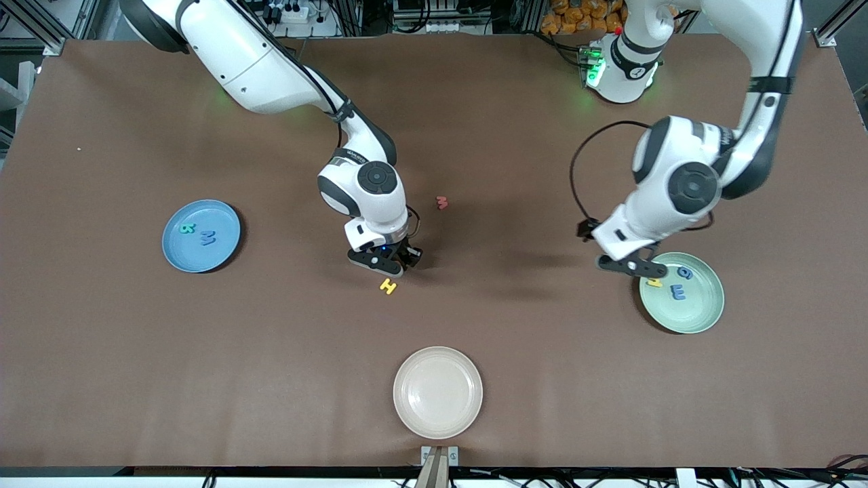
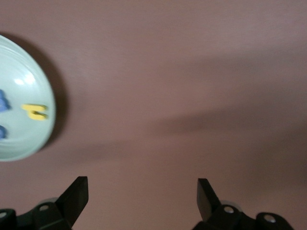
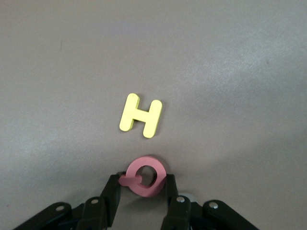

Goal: Sort uppercase to blue plate, lowercase to green plate
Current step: 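Grasp the pink o with the right gripper while the left gripper reaches the m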

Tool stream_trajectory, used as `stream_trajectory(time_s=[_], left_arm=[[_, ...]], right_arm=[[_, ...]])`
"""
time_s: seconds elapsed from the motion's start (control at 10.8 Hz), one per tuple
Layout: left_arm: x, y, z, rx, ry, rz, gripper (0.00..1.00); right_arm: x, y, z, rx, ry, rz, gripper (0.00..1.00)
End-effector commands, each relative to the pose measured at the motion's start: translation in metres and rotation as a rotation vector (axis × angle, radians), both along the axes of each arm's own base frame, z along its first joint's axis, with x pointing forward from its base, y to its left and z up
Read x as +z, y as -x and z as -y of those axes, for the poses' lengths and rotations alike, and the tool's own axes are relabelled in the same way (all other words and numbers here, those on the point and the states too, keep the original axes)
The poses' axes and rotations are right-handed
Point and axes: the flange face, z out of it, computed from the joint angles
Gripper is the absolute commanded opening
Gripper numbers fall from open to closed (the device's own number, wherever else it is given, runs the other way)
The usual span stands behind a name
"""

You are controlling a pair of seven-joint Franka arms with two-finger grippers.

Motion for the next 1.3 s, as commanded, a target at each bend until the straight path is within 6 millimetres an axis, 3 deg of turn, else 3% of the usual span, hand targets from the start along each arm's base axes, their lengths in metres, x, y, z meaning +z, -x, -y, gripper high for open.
stream_trajectory(time_s=[0.0,0.28,0.74,0.93,1.2], left_arm=[[0.009,0.014,0.025,0.078,0.004,-0.010,1.00],[0.010,0.029,0.058,0.125,0.011,-0.020,1.00],[0.012,0.052,0.105,0.223,0.038,-0.044,1.00],[0.010,0.063,0.128,0.254,0.056,-0.046,1.00],[0.008,0.088,0.172,0.261,0.068,-0.023,1.00]], right_arm=[[0.006,-0.012,0.005,0.004,0.018,0.029,0.41],[0.020,-0.013,0.011,0.016,0.075,0.006,0.41],[0.054,-0.029,0.042,0.132,0.117,-0.070,0.44],[0.071,-0.043,0.072,0.203,0.099,-0.146,0.43],[0.091,-0.068,0.137,0.346,0.117,-0.228,0.43]])
